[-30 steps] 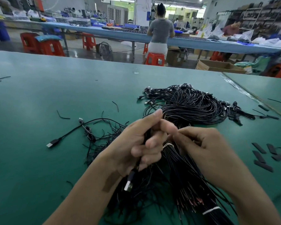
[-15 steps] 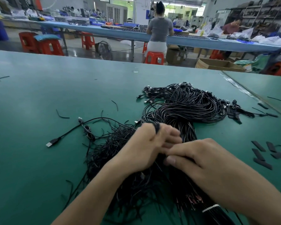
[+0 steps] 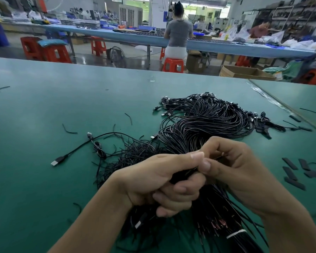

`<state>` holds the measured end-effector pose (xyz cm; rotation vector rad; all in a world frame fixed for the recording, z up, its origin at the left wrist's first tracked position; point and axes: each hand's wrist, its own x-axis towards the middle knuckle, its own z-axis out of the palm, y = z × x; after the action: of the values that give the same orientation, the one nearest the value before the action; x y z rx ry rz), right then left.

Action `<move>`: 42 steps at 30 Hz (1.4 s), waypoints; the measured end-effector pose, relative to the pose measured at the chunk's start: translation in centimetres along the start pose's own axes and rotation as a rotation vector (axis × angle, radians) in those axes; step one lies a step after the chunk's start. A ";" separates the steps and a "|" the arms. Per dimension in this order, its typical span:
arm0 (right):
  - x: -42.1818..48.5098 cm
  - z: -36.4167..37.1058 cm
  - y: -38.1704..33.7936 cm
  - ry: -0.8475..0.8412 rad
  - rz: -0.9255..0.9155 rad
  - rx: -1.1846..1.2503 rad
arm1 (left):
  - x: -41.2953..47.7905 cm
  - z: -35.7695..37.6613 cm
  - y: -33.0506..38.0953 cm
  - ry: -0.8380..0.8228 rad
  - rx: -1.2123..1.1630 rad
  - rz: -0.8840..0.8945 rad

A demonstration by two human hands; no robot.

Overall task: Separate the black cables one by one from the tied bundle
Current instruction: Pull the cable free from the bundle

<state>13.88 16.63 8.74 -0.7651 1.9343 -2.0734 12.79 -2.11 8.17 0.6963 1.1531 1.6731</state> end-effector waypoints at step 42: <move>1.5 1.5 0.9 0.617 -0.108 -0.216 | 3.1 -0.6 -2.9 0.638 0.676 0.200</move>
<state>13.18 14.44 8.27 -0.2739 2.5070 -2.3923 12.20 0.82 5.06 0.7119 2.2246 1.7202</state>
